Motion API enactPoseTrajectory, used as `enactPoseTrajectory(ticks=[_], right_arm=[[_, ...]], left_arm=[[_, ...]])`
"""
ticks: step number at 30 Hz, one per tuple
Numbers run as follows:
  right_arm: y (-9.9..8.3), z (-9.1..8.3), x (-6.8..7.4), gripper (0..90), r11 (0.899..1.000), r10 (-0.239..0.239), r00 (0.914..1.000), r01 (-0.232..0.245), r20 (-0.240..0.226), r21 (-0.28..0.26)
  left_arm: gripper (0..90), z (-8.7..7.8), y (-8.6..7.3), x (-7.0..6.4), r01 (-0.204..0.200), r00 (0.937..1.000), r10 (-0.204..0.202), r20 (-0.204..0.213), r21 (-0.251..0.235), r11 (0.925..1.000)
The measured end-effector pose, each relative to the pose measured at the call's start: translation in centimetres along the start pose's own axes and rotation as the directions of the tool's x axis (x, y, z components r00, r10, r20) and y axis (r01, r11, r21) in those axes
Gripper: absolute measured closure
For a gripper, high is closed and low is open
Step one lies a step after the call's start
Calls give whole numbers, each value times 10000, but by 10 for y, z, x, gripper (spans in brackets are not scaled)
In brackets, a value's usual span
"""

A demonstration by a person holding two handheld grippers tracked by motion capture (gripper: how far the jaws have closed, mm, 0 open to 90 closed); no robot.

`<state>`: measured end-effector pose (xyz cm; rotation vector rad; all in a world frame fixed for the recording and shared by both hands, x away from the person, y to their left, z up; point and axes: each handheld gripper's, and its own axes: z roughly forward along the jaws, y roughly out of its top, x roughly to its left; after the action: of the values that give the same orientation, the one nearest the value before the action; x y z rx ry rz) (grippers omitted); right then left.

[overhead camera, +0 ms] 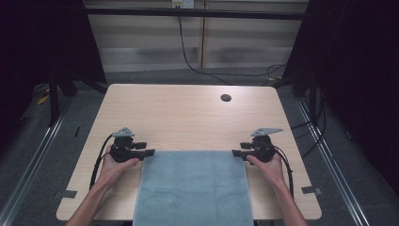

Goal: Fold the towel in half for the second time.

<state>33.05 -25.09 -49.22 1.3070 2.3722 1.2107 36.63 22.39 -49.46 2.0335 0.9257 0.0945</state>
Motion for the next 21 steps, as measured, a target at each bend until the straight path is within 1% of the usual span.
enactPoseTrajectory(ticks=[2,3,4,7,8,9,10,11,12,15,16,18,19,21], right_arm=[[-1,5,0,439,9998,-137,9999,136,59,157],[-2,7,1,443,9996,-111,9999,110,42,268],[-2,8,1,446,9995,-125,9999,126,-23,291],[-4,11,2,462,9988,-187,9998,191,-106,452],[-4,13,2,462,9982,-266,9996,273,-132,531],[-5,13,3,456,9984,-280,9996,285,-101,490],[-5,13,4,450,9982,-266,9996,271,-103,530],[-5,12,4,450,9982,-238,9997,243,-100,543],[-6,12,5,457,9985,-226,9997,232,-129,500],[-9,10,6,533,9989,-215,9997,220,-126,425],[-11,9,5,554,9993,-177,9997,183,-178,335],[-13,7,4,595,9996,-15,9995,25,-312,298],[-14,6,3,608,9996,-10,9994,20,-347,284],[-15,6,4,643,9997,64,9991,-54,-419,253]], left_arm=[[427,2,0,-2,-181,9998,183,-96,151,9997],[423,3,-1,-3,-290,9995,291,-80,230,9993],[423,4,-1,-3,-253,9997,255,-47,314,9992],[421,5,-3,-5,-447,9989,453,-117,467,9979],[421,6,-4,-4,-472,9988,477,-83,520,9975],[425,7,-5,-3,-478,9988,482,-52,529,9975],[428,6,-5,-2,-457,9989,460,-53,553,9974],[428,6,-6,-1,-348,9994,351,-59,507,9981],[434,5,-7,1,-346,9994,346,9,523,9980],[476,2,-12,1,-470,9988,464,139,465,9978],[493,2,-13,1,-552,9984,544,178,459,9974],[511,1,-15,-1,-669,9976,660,200,454,9967],[522,0,-16,-1,-764,9968,754,247,438,9961],[594,0,-17,-2,-974,9950,962,275,457,9942]])
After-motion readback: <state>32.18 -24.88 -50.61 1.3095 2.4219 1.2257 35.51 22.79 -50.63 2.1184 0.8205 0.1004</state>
